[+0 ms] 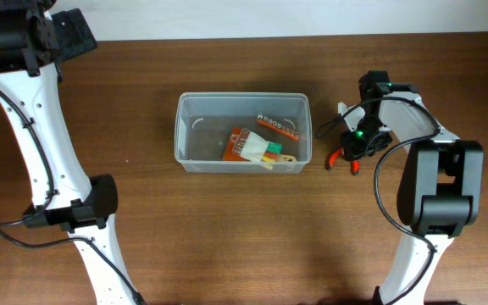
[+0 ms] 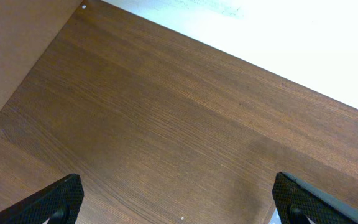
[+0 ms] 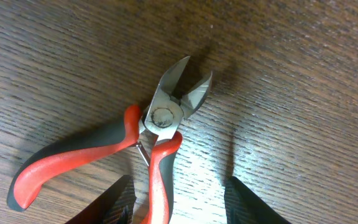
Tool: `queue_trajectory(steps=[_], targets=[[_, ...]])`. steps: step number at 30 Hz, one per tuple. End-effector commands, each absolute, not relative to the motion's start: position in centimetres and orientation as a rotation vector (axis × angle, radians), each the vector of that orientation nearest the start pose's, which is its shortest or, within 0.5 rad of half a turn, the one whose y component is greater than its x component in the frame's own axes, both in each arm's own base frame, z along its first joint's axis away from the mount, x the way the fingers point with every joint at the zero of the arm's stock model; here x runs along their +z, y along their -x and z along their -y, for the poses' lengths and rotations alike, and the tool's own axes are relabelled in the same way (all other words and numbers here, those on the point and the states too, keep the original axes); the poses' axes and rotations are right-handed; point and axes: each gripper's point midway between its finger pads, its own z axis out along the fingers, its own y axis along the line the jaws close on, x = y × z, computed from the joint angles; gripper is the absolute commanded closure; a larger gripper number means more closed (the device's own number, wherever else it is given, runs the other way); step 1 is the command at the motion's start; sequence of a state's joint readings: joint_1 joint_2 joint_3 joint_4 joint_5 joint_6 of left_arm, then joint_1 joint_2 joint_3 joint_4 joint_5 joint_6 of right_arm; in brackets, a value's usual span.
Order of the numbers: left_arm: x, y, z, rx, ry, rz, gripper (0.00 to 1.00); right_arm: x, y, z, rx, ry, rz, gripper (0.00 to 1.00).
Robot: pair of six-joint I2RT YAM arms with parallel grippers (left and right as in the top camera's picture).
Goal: Pack container
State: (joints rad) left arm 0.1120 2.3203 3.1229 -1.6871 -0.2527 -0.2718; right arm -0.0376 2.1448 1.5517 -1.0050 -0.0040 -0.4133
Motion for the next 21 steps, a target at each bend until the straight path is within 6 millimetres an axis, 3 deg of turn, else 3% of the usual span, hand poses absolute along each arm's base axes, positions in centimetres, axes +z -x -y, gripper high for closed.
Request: queue_trajectory(steps=[1, 21], targets=[[35.23, -46.36, -10.11, 0.261, 0.57, -2.333, 0.01, -0.25, -38.91, 1.64, 0.009, 0.588, -3.13, 0.54], [35.23, -46.36, -10.11, 0.261, 0.57, -2.333, 0.01, -0.3, -38.96, 1.62, 0.007, 0.589, -3.128, 0.56]])
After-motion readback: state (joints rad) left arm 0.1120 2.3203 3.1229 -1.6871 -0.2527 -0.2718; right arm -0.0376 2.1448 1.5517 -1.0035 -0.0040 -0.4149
